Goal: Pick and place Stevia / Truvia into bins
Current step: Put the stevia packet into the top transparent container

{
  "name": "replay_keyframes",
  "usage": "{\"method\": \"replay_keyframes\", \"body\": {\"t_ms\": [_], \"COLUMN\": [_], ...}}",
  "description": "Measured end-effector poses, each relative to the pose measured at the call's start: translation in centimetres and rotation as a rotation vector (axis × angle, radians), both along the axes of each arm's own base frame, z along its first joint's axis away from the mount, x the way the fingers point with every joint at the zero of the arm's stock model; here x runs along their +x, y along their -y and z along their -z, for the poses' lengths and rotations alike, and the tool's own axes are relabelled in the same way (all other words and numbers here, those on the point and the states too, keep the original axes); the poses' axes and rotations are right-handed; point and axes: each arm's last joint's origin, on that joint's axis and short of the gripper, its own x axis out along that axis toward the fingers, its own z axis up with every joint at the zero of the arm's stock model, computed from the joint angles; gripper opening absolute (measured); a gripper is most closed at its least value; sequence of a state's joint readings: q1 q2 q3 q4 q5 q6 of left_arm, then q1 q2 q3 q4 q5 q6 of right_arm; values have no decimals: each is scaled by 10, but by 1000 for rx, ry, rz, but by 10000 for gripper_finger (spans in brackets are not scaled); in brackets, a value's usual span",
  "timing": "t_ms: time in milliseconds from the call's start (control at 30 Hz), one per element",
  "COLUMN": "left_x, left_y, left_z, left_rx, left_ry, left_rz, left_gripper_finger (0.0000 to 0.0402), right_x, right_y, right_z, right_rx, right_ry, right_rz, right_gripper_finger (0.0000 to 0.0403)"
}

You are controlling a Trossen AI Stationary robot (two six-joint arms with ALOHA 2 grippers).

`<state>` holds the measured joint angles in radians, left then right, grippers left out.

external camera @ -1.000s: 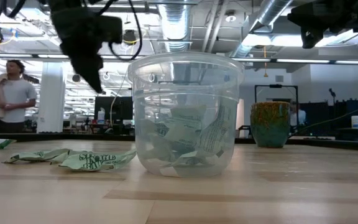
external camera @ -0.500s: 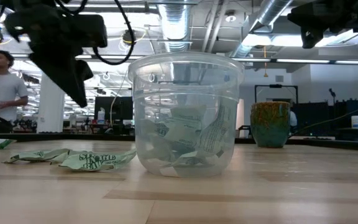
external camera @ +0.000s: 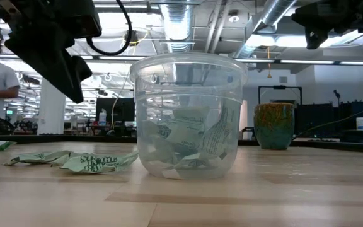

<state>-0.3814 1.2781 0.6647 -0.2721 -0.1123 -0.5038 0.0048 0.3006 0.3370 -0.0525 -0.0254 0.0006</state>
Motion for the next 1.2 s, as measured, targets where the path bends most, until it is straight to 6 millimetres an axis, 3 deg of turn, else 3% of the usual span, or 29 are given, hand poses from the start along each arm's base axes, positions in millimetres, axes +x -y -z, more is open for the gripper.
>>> {"method": "replay_keyframes", "body": {"t_ms": [300,500,733,1200], "left_x": [0,7,18,18], "left_y": [-1,2,1,0], "left_z": [1,22,35,47], "left_rx": [4,44,18,39], "left_ry": [-6,-89,-164,-209], "left_rz": [-51,-22,-17,-69], "left_gripper_finger": [173,194,196,196], "right_x": [0,0,0,0], "right_y": [0,0,0,0], "right_z": [0,0,0,0], "right_rx": [0,0,0,0], "right_ry": [0,0,-1,0], "right_rz": [0,0,0,0], "right_gripper_finger": [59,59,59,59]}}
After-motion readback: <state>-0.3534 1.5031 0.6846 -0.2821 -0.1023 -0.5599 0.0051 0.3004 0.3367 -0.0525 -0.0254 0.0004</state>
